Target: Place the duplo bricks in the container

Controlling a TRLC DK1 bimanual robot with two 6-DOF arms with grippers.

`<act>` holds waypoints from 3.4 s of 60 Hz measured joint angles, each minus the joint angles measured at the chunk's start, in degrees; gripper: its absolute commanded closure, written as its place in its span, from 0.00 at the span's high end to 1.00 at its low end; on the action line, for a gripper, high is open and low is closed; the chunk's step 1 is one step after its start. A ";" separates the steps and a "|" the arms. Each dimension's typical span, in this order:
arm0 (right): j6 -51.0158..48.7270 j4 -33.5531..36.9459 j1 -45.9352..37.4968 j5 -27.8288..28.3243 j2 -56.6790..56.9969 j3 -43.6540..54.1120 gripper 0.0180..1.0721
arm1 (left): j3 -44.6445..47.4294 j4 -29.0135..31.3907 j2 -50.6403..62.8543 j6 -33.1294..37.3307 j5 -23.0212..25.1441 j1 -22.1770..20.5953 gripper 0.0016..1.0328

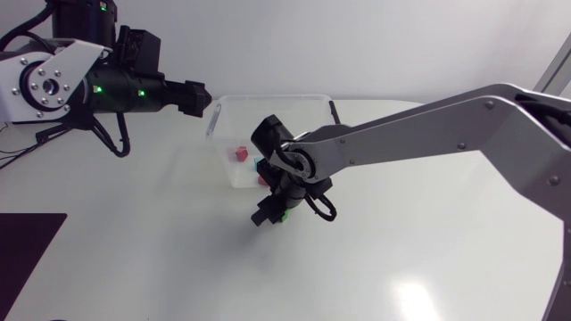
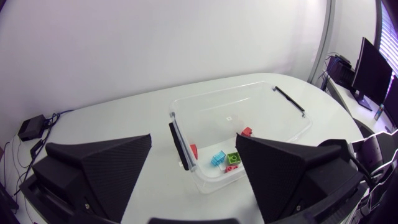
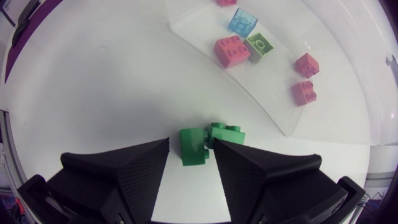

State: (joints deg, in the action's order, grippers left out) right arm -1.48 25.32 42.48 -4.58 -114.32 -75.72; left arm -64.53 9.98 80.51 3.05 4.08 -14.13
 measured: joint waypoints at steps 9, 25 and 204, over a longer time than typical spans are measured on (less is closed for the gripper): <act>0.20 0.28 0.39 0.17 0.66 2.30 0.52 | 0.28 0.00 -0.37 0.00 0.20 0.00 0.92; 0.22 2.16 1.01 0.22 0.46 3.45 0.52 | 0.92 0.02 -0.55 0.00 0.42 0.00 0.92; -1.77 -4.63 -9.33 2.97 26.27 3.96 0.87 | 16.55 -0.26 0.61 -0.46 1.60 -15.65 0.91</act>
State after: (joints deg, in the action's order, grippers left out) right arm -3.25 20.69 33.15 -1.61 -88.05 -71.77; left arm -47.99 9.72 81.12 2.59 5.67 -29.78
